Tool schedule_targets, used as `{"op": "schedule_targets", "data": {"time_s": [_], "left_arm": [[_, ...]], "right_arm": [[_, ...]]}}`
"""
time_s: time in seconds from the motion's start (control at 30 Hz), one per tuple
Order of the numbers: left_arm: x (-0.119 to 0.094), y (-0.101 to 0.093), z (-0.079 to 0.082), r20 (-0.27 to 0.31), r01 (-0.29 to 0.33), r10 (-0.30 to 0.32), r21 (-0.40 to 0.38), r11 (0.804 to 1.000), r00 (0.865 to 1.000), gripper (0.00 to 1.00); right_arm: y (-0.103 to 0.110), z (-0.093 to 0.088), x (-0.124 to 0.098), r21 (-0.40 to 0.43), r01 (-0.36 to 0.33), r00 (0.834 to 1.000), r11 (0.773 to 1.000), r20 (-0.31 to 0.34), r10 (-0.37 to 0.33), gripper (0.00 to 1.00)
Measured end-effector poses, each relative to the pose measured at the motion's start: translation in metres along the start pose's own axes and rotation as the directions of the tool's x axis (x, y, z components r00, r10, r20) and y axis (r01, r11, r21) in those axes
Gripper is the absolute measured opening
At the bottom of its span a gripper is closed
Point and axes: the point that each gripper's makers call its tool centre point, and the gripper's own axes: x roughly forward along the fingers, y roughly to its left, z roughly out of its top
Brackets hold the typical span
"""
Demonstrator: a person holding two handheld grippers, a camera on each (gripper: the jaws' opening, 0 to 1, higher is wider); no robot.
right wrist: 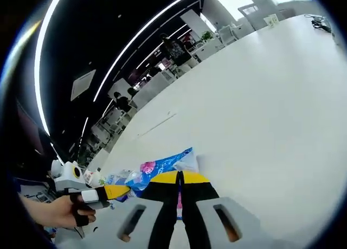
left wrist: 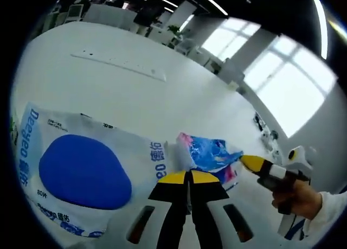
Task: Arrange the tabletop items into an orderly group along one side of the table until the central work area is clear of visible clutter.
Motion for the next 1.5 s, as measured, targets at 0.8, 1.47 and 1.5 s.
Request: {"op": "schedule_targets", "data": {"time_s": [0.8,1.47,1.5], "left_arm": [[0.005,0.006,0.001,0.010,0.003,-0.003,0.009,1.000,1.000,0.00],[-0.018,-0.019,0.026,0.167,0.038,-0.061,0.136,0.990,0.984,0.56],[-0.021,-0.022,0.029,0.185,0.038,-0.065,0.149,0.988,0.981,0.60]], "right_arm": [[0.002,0.001,0.005,-0.002,0.010,1.000,1.000,-0.006,-0.010,0.00],[0.031,0.004,-0.006,-0.101,-0.024,0.998,0.995,0.051,0.030,0.59],[0.031,0.003,-0.007,-0.107,-0.022,0.998,0.994,0.051,0.027,0.63]]}}
